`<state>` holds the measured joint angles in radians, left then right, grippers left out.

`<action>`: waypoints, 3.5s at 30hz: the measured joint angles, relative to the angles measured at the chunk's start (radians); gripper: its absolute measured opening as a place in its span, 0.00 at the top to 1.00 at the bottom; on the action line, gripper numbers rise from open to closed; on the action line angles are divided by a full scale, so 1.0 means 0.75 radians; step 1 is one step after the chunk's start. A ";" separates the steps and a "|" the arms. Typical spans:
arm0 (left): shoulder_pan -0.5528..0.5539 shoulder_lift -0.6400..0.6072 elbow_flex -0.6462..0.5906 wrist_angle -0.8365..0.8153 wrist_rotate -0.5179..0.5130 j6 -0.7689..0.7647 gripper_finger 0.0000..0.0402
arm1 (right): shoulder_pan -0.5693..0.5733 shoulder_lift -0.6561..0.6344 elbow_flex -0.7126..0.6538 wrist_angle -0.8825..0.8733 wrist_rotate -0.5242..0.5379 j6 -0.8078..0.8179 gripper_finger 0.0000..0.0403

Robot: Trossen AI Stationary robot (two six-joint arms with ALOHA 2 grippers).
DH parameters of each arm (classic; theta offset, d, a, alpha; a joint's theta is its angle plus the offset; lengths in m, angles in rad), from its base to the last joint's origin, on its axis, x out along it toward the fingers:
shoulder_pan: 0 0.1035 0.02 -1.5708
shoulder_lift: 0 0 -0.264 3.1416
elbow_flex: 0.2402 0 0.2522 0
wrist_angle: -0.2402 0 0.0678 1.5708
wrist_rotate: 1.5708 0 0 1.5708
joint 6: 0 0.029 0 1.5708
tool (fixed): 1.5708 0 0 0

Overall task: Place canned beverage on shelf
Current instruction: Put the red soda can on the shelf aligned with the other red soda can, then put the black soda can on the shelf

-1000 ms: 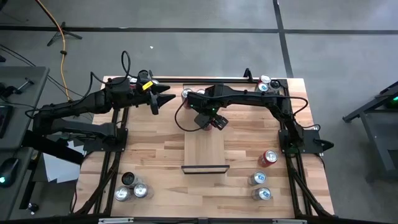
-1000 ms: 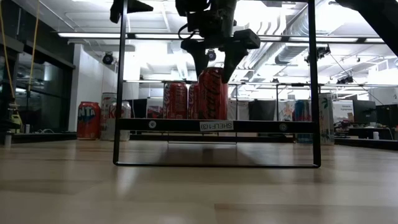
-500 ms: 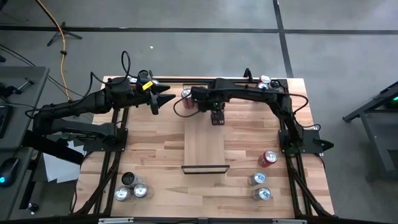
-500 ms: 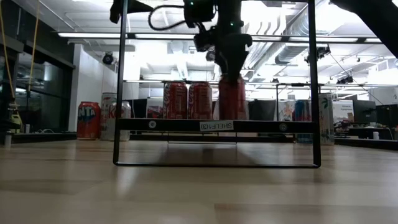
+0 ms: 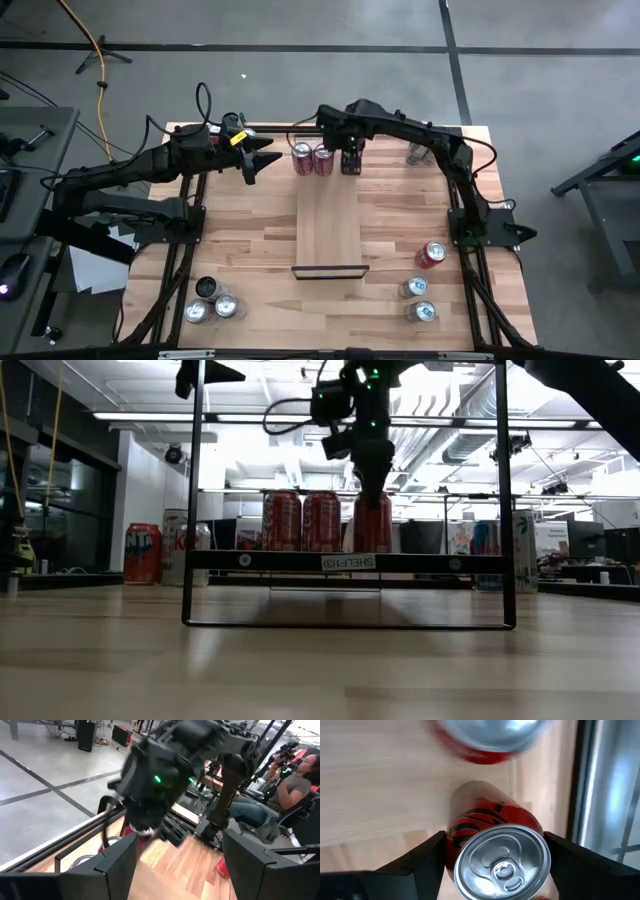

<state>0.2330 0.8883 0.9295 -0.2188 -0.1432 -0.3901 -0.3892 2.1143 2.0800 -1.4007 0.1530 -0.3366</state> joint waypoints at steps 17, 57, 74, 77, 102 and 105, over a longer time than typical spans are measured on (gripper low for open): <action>0.000 0.000 0.000 -0.002 -0.001 0.000 0.40 | -0.055 0.001 0.000 0.134 -0.146 -0.155 0.29; 0.000 0.000 0.000 -0.002 -0.003 -0.003 0.40 | -0.057 0.004 0.000 0.123 -0.114 -0.148 0.18; 0.000 0.000 0.000 -0.002 -0.003 -0.002 0.40 | -0.056 0.002 0.000 0.106 -0.063 -0.151 0.02; 0.000 0.000 0.000 -0.002 -0.003 -0.002 0.40 | -0.057 -0.005 0.000 0.079 -0.052 -0.152 0.02; 0.000 0.001 0.000 -0.004 -0.003 0.045 0.40 | -0.120 -0.477 0.000 -0.230 -0.539 0.089 0.02; 0.000 0.000 0.000 -0.003 -0.003 0.046 0.40 | -0.128 -0.580 0.000 -0.228 -0.609 0.090 0.02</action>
<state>0.2330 0.8886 0.9295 -0.2214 -0.1455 -0.3557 -0.4849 1.6796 2.0800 -1.5716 -0.3040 -0.2692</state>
